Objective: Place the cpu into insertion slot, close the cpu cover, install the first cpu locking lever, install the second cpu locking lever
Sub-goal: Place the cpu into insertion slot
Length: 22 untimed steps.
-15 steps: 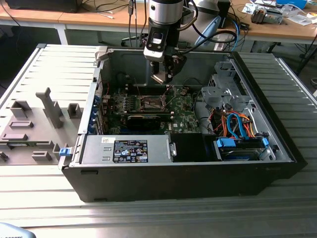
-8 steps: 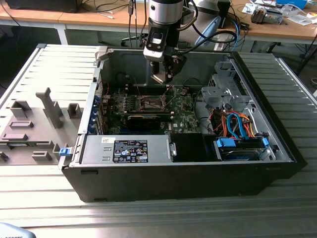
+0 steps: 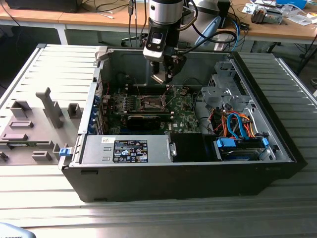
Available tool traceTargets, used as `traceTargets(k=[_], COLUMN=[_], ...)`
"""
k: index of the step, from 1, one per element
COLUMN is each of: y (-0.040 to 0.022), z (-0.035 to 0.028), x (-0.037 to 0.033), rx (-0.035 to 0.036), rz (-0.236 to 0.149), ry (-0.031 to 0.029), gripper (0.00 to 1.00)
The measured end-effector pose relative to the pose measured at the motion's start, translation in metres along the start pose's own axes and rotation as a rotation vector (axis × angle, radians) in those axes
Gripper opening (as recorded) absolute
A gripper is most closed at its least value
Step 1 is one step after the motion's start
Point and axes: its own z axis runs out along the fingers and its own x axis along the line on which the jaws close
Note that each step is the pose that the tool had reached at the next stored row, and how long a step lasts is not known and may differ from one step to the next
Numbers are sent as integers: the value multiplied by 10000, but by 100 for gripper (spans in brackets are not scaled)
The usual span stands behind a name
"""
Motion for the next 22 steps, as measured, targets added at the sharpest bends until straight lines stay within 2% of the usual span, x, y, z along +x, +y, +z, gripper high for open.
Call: traceTargets(k=[22], y=[0], z=[0], x=[0], rx=[-4], rz=[217], ry=[-19], gripper=[54])
